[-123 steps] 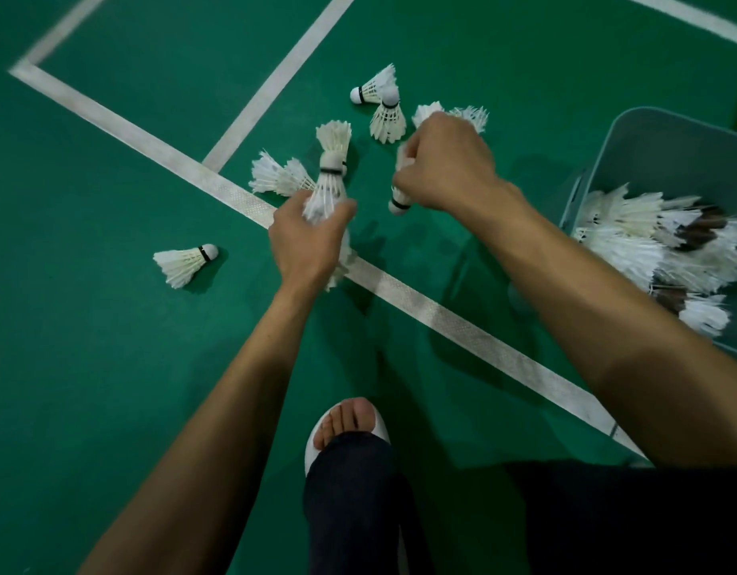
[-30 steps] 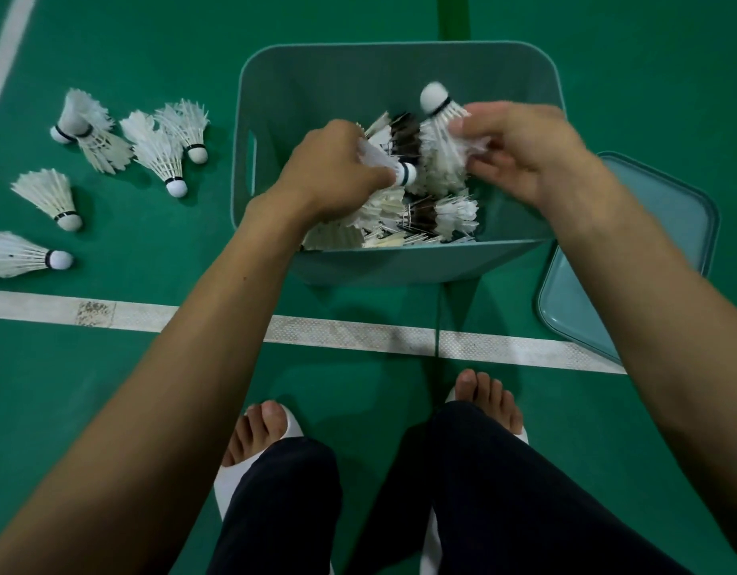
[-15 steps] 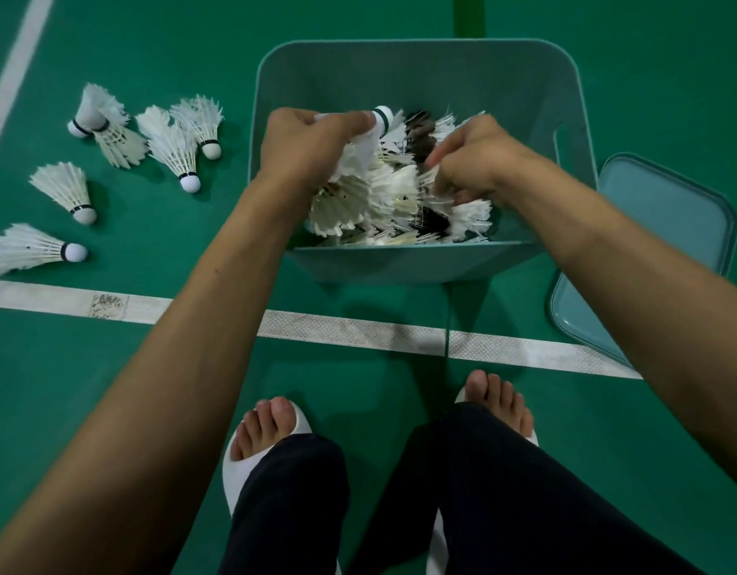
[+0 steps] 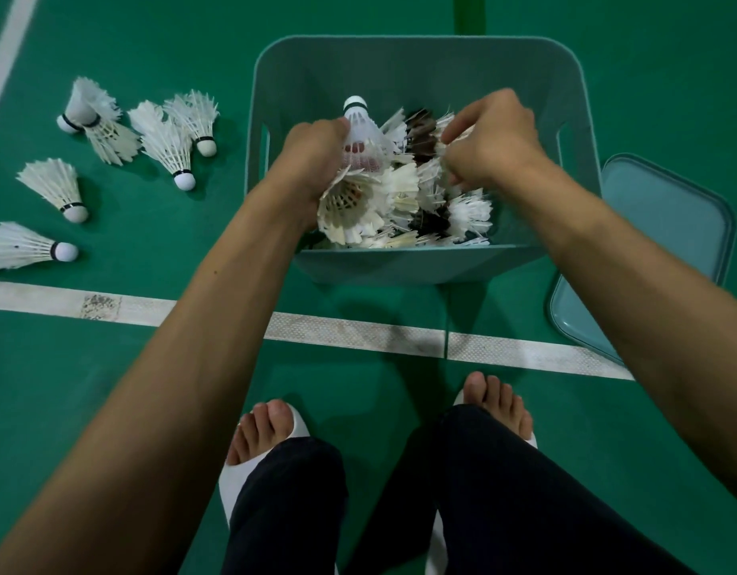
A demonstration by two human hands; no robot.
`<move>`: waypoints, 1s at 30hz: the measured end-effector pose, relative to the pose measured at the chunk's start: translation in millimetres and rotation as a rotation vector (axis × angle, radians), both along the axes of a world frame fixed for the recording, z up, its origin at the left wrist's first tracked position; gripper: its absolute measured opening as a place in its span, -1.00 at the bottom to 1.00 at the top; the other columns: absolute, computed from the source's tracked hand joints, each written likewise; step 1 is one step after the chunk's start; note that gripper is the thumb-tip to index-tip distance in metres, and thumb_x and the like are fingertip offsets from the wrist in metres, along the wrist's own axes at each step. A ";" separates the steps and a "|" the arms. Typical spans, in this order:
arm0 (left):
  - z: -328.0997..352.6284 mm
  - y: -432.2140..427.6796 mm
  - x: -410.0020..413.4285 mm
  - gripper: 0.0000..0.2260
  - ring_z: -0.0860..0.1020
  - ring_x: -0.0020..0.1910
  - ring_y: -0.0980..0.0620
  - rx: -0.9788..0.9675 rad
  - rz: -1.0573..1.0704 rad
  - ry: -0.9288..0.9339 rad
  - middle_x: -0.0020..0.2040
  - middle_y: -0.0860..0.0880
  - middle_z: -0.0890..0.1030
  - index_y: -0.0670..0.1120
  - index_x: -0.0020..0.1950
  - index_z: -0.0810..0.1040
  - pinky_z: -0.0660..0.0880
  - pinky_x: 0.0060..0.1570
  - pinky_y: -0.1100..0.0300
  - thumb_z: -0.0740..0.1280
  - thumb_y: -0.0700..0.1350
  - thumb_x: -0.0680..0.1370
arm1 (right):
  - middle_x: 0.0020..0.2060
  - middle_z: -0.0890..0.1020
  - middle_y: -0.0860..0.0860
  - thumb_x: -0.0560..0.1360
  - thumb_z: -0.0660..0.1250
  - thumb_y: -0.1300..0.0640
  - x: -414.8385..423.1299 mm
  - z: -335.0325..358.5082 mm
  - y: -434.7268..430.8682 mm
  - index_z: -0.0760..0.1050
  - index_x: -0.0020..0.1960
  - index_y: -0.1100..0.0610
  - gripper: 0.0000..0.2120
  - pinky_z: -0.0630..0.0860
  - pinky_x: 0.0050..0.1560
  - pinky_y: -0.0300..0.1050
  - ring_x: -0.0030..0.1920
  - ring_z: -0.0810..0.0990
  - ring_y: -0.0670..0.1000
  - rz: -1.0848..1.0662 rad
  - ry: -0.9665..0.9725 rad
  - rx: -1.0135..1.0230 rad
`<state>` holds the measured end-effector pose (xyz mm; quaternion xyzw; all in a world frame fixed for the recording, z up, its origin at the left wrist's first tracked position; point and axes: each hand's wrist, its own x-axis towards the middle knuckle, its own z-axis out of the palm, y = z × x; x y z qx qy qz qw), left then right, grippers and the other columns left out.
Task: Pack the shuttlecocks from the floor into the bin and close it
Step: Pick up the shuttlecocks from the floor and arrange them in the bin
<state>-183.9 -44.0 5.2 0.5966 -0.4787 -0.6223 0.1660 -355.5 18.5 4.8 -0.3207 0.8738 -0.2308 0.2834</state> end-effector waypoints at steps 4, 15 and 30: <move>-3.1 5.8 -11.3 -0.73 0.54 -0.17 0.04 -0.067 -0.123 -0.043 -0.02 -0.09 0.57 -0.15 0.09 0.51 0.50 -0.10 0.19 0.09 -0.04 0.75 | -0.18 0.76 0.15 0.55 0.42 0.16 2.5 26.1 16.1 0.65 0.02 0.27 -0.84 0.51 -0.43 -0.20 -0.42 0.59 -0.02 -0.117 -0.436 -0.037; -0.3 18.8 -30.4 -0.83 0.55 -0.20 0.10 -0.398 -0.278 0.077 0.02 -0.08 0.63 -0.13 0.25 0.48 0.54 -0.27 0.20 0.26 -0.17 0.67 | -0.14 0.77 0.08 0.46 0.50 0.28 1.1 28.3 24.8 0.59 -0.06 0.19 -0.89 0.64 -0.12 -0.24 -0.13 0.74 0.01 -0.520 -1.067 -0.287; -5.1 8.0 -11.6 -0.79 0.30 -0.30 0.01 -0.385 0.236 -0.152 -0.36 0.03 0.31 -0.05 -0.31 0.25 0.25 -0.31 0.08 0.23 -0.27 0.42 | -0.14 0.71 0.08 0.41 0.51 0.33 -24.7 -17.8 13.8 0.68 -0.09 0.21 -0.90 0.72 -0.05 0.08 -0.14 0.73 0.09 -0.192 -0.045 0.007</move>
